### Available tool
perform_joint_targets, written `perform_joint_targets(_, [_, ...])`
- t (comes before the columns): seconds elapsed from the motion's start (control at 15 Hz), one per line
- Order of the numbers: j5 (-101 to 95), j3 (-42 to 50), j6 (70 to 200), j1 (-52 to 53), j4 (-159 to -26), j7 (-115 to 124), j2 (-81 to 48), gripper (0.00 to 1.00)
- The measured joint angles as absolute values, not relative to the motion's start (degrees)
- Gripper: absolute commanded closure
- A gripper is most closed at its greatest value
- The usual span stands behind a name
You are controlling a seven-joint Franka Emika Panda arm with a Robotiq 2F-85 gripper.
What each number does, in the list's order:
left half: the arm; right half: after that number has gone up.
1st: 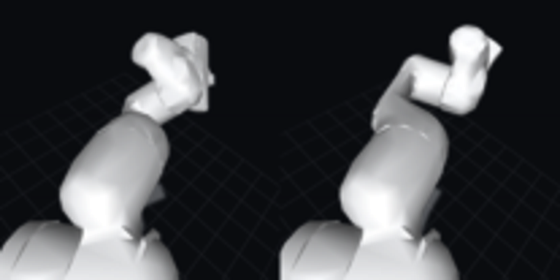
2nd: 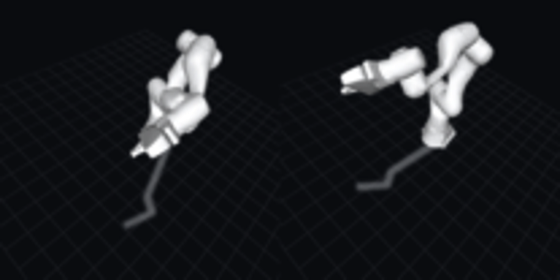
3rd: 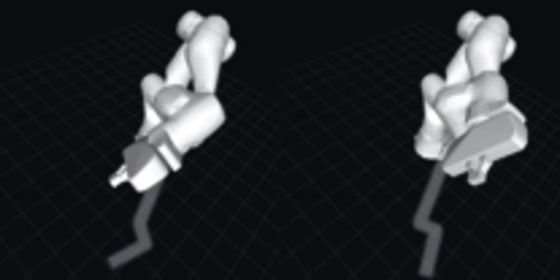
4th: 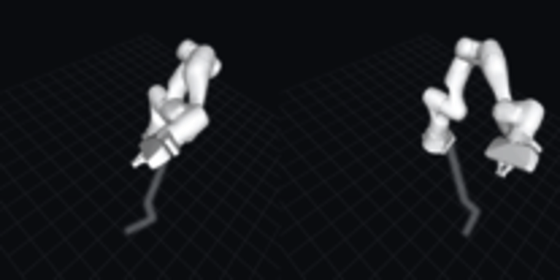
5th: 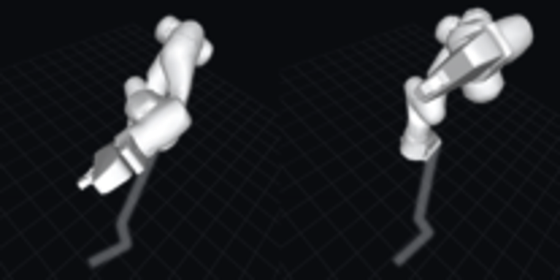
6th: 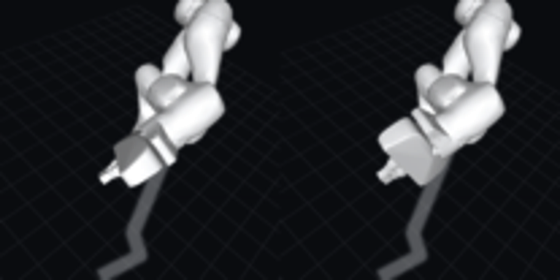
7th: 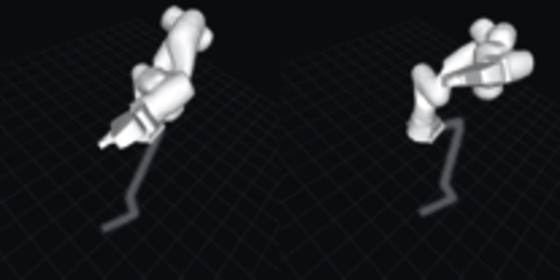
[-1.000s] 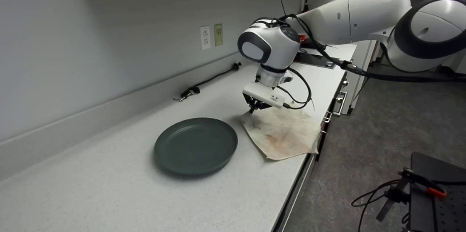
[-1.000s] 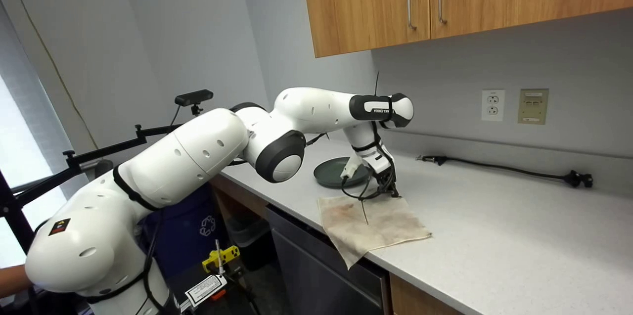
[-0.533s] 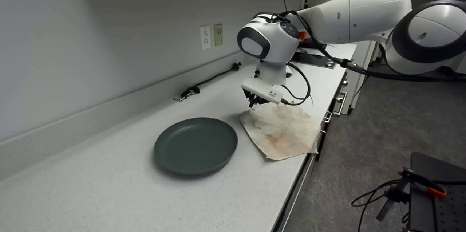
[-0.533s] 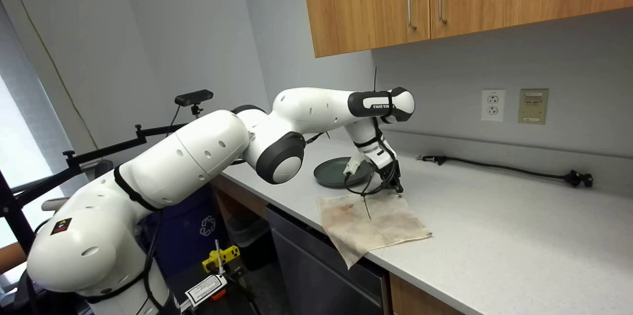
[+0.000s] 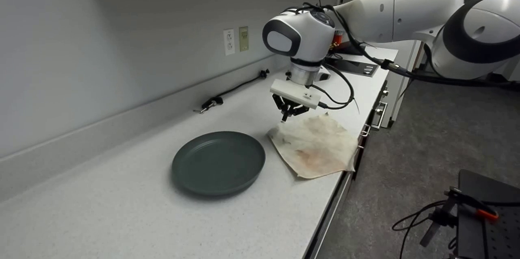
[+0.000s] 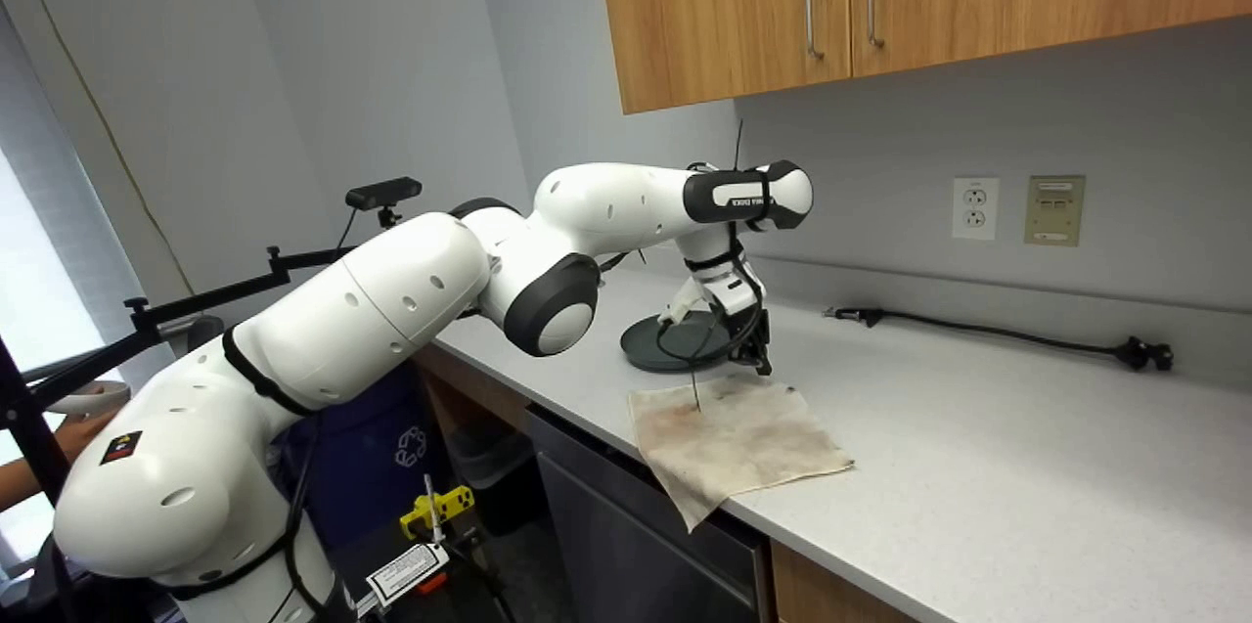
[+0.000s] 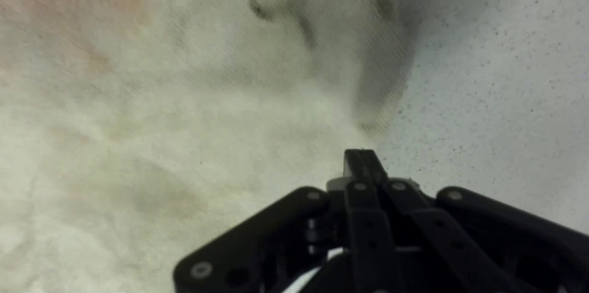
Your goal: Unfold the towel
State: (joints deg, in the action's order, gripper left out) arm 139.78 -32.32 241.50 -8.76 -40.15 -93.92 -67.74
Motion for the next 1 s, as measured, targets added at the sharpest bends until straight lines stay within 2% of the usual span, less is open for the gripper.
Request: perform_joint_targets(1.0, [143.51, -30.26, 241.58, -11.38, -53.57, -91.85, -64.64, 1.00])
